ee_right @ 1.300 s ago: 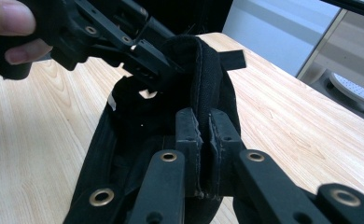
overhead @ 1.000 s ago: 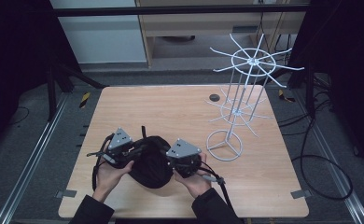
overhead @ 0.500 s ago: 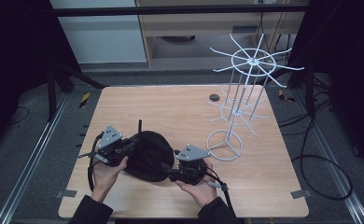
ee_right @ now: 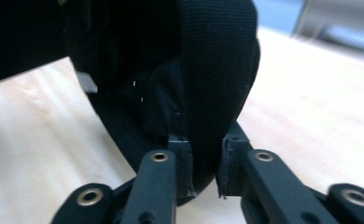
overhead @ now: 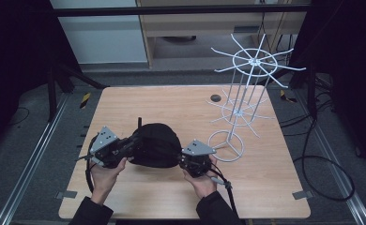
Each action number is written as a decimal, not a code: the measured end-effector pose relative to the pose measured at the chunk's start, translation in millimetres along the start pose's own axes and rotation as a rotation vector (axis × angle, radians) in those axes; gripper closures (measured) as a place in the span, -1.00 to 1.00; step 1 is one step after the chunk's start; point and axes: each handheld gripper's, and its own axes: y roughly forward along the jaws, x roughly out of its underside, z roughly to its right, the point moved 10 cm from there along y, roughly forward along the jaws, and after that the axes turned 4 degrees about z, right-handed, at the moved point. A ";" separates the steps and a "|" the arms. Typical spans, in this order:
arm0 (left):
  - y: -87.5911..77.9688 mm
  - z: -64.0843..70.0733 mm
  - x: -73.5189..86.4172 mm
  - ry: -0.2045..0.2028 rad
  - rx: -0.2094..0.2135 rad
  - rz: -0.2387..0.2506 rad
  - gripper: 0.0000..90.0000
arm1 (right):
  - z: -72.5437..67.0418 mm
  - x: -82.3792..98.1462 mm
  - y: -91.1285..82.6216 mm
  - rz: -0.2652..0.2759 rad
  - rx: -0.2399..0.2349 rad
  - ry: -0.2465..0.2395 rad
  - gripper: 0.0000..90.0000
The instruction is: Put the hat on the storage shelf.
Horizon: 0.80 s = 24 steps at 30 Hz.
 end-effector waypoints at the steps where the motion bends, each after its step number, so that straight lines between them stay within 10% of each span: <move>1: -1.0 1.4 2.1 -0.003 0.009 0.001 0.85 | 0.0 0.0 0.0 0.000 0.000 0.000 0.79; 4: -5.7 6.2 17.3 0.008 0.023 -0.032 0.84 | 8.3 3.1 -5.0 -0.023 0.043 -0.149 0.81; 11: -17.3 16.3 57.4 0.034 0.040 -0.118 0.83 | 5.4 20.7 -4.7 -0.030 0.017 -0.258 0.80; 24: -32.4 39.3 95.1 0.062 0.072 -0.209 0.83 | -14.0 44.9 -23.9 -0.107 -0.170 -0.112 0.30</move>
